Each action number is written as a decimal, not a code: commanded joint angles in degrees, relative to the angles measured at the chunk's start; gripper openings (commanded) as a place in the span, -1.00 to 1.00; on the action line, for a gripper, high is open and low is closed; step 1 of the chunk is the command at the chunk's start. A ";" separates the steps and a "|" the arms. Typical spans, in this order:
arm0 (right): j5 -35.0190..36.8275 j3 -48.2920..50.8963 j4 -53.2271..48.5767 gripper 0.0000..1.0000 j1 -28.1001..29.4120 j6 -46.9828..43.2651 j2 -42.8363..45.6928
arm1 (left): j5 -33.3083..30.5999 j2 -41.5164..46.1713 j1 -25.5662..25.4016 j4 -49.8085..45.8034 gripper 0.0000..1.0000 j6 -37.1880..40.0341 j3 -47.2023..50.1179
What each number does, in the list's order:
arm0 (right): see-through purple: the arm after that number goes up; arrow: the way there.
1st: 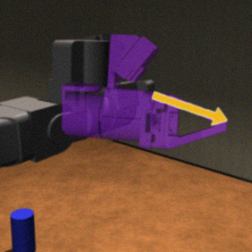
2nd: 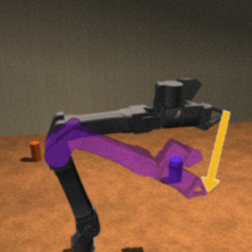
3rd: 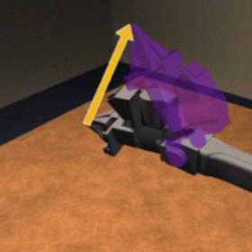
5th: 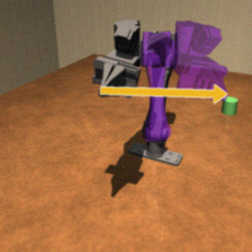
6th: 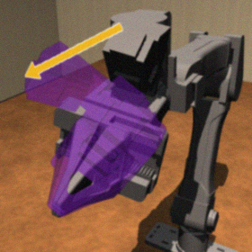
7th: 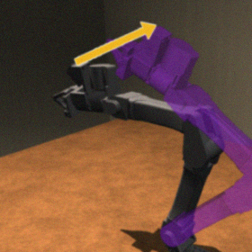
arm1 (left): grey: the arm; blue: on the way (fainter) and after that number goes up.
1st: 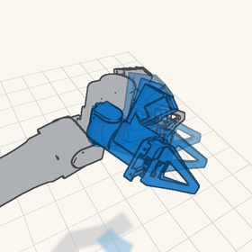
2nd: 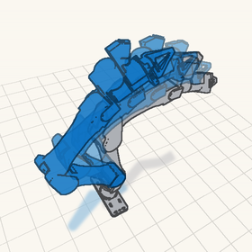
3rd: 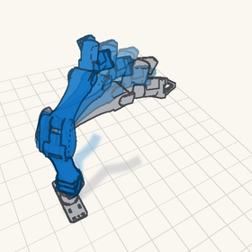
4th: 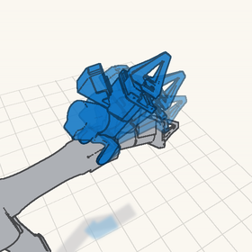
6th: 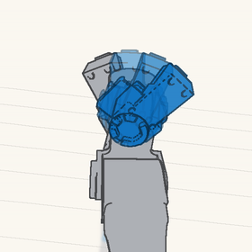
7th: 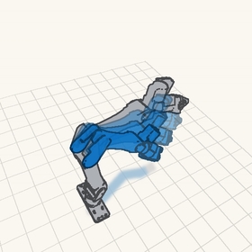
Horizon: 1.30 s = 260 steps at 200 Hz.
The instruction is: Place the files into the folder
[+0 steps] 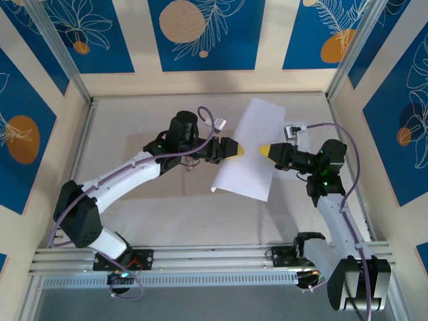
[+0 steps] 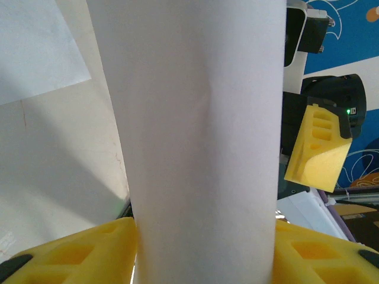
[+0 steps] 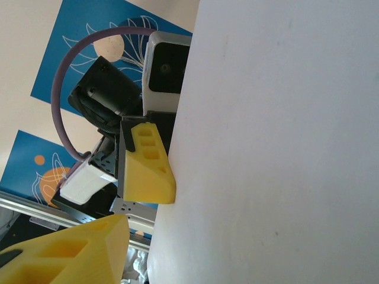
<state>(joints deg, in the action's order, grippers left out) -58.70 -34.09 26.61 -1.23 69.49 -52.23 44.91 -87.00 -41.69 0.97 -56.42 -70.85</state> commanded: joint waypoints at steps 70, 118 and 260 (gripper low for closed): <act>-0.70 -1.37 0.95 -0.04 0.62 -0.05 0.58 | -0.43 2.27 1.10 0.52 0.07 1.29 0.81; -0.54 -1.33 0.71 -0.20 0.67 -0.15 0.54 | -0.78 2.72 1.09 0.52 0.07 1.41 1.14; 0.60 -1.71 -0.26 -0.60 0.86 0.04 0.27 | -0.80 3.76 1.12 2.54 0.11 0.64 2.55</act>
<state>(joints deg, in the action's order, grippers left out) -58.48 -34.11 26.57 -0.73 69.76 -52.29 43.55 -85.01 -41.36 1.26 -56.42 -69.06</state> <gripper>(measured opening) 0.222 0.551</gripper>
